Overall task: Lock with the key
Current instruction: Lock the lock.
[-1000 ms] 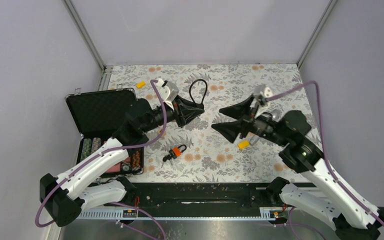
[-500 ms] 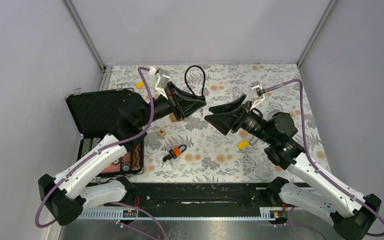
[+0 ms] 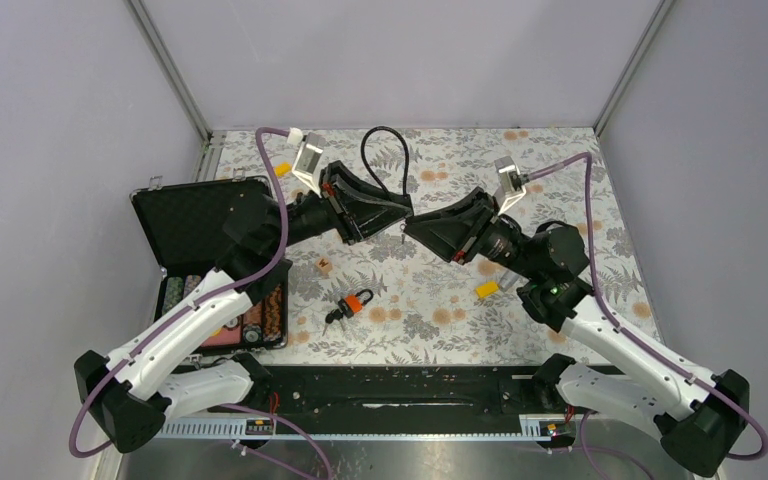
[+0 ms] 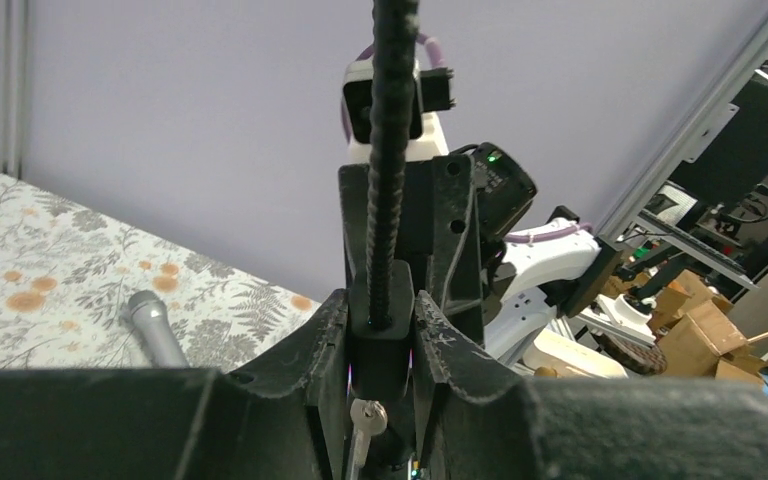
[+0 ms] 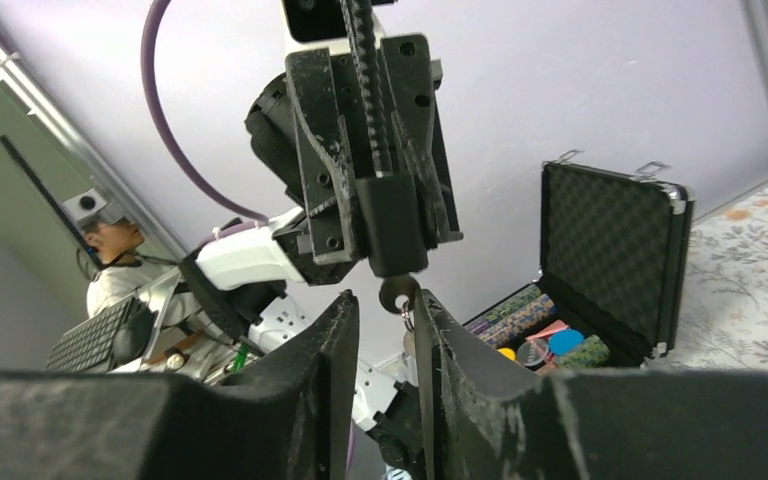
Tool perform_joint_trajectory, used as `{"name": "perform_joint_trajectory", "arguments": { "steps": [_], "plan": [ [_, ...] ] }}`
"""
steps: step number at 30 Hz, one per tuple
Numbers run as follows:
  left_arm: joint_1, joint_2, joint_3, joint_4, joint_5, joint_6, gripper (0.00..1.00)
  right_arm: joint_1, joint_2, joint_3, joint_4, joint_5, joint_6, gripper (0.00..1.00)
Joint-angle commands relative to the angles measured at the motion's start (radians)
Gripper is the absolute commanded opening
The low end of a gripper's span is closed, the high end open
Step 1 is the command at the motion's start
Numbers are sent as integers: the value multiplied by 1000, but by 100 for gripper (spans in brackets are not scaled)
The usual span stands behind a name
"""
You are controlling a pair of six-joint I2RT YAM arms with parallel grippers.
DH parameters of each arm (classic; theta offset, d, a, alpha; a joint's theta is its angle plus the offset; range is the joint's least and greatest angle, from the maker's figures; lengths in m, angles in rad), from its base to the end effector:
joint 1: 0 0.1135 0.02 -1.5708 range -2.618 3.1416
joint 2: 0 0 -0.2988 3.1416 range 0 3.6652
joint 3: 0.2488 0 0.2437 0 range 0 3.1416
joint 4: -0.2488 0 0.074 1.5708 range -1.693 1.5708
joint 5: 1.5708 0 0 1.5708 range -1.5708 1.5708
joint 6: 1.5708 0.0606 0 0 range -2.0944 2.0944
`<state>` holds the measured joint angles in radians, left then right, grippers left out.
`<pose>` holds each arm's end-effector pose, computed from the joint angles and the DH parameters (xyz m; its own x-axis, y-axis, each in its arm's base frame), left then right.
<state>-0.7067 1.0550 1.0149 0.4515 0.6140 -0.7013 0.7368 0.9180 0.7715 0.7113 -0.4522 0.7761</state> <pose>0.1479 -0.1722 0.4733 -0.3692 -0.3782 -0.8489 0.9085 0.0454 -0.4153 0.1225 0.1469 0.4445 -0.3320 0.5496 -0.7666 -0.9041 0.0465 0.4248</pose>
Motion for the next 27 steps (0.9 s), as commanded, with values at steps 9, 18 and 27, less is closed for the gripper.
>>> {"name": "perform_joint_trajectory", "arguments": {
  "steps": [9, 18, 27],
  "plan": [
    [3, -25, 12, 248, 80, -104, 0, 6, 51, 2, 201, -63, 95, 43],
    [3, -7, 9, 290, 106, -132, 0, 7, 93, 21, 329, -119, 180, 50],
    [3, 10, 10, 316, 121, -151, 0, 7, 130, 22, 456, -154, 230, 55]
  ]
}}
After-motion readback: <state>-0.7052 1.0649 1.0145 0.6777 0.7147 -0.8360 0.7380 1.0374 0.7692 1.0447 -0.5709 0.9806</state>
